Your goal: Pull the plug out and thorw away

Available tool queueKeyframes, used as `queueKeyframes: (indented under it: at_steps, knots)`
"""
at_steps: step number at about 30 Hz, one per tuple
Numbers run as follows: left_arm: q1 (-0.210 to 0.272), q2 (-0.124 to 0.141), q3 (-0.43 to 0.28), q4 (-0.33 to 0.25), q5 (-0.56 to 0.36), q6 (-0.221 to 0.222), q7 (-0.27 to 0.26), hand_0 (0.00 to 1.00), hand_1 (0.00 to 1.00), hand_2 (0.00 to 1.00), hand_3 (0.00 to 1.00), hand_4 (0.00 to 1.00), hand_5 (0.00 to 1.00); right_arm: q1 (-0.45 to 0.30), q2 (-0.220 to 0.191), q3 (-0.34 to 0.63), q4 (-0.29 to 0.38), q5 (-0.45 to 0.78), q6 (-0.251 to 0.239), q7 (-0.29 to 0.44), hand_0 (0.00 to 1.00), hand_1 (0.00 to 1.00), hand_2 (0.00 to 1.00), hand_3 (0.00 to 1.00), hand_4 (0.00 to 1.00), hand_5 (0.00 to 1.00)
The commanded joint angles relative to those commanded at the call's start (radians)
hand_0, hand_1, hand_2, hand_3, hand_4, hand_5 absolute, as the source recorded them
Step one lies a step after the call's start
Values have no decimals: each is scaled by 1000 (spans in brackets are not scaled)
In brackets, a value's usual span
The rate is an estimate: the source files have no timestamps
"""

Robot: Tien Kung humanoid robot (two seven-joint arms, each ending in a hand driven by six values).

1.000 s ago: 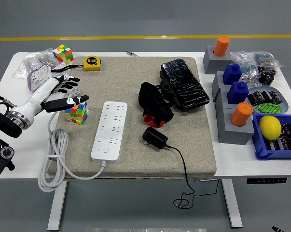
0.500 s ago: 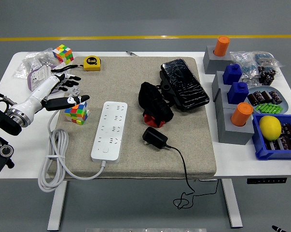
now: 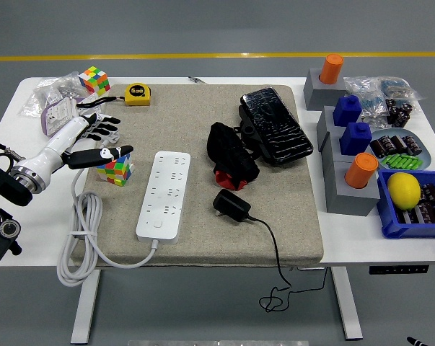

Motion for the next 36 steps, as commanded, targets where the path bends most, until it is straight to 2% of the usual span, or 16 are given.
queueKeyframes:
  at_steps: [36]
  knots:
    - [0, -7, -7, -8, 0, 0, -3, 685, 757, 750, 774, 934, 498, -10, 5, 14, 0, -2, 0, 2, 642, 677, 685, 604, 998, 490]
